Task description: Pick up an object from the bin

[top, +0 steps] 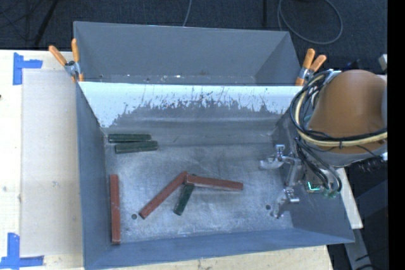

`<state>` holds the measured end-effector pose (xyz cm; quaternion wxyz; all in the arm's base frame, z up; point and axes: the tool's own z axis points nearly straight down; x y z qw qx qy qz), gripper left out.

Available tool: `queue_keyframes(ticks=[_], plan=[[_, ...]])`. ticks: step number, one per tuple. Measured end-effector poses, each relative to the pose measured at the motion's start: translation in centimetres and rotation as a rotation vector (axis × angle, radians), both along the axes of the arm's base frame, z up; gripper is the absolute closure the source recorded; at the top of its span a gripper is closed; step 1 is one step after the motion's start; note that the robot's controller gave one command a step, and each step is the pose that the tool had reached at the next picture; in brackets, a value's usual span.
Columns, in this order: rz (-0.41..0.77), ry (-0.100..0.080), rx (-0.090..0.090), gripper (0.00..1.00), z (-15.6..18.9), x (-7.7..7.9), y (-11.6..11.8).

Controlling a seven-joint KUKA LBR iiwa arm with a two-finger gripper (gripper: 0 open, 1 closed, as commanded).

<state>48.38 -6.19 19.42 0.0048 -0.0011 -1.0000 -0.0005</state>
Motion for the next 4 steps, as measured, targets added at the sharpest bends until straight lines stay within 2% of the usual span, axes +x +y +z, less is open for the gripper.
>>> queue_keyframes(ticks=[1, 2, 3, 4], plan=[[0.003, -0.008, -0.001, 0.00, 0.4, 0.2, 0.0], [-0.010, -0.015, -0.001, 0.00, -6.3, 3.8, 2.3], [0.079, -0.015, 0.002, 0.00, -5.8, 7.7, 8.0], [-0.146, -0.008, -0.001, 0.00, -6.4, 6.5, 6.9]])
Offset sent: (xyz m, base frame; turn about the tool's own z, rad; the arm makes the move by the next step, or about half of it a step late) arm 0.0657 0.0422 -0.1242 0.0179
